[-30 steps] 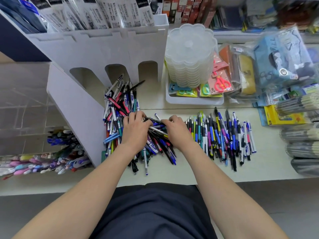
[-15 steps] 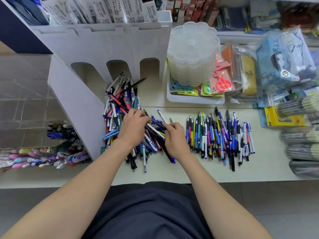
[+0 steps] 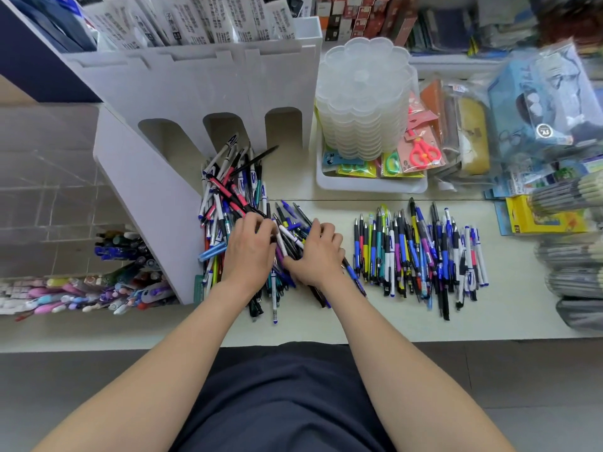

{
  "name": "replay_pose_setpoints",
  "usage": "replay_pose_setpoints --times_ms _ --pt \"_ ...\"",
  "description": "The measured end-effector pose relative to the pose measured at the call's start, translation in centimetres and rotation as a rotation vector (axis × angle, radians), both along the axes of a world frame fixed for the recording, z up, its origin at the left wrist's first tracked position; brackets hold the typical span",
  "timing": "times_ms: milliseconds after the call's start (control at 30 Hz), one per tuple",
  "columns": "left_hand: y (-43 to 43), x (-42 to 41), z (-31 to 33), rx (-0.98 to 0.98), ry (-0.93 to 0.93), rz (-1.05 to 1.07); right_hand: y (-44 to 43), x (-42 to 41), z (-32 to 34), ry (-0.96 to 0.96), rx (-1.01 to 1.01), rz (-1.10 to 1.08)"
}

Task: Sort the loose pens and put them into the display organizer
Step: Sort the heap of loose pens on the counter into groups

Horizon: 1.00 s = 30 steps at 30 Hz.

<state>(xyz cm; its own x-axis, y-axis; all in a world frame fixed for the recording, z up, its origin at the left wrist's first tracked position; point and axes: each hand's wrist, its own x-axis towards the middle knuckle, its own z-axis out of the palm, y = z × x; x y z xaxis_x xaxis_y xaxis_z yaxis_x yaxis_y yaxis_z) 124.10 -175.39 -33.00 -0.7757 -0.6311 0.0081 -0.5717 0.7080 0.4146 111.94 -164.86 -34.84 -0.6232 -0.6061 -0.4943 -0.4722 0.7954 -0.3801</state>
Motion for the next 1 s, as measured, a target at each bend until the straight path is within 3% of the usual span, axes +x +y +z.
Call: replay_pose_setpoints --times_ms 267,433,533,733,833,900,1000 --pt "1.5 1.4 -0.7 0.015 -0.01 0.043 -3.1 2.4 0.1 0.006 0.052 -0.105" --pt "1.6 2.1 -0.7 0.025 -0.025 0.078 -2.6 2.0 -0.2 -0.031 -0.01 -0.132" --pt "1.8 2.4 -0.5 0.004 -0.109 0.061 -1.8 0.4 0.3 -0.154 -0.041 -0.2" --pt "2.2 1.9 -0.4 -0.001 -0.271 0.022 0.8 -2.5 1.2 -0.207 -0.158 -0.276" --pt "2.9 1.1 0.2 0.013 -0.218 0.051 1.9 -3.4 2.0 -0.218 -0.247 -0.308" --pt "3.5 0.3 0.7 0.139 -0.064 0.053 2.5 -3.8 2.8 -0.207 -0.342 -0.357" --pt "4.7 -1.3 2.0 0.595 -0.016 -0.015 3.0 -4.3 4.0 -0.187 -0.5 -0.454"
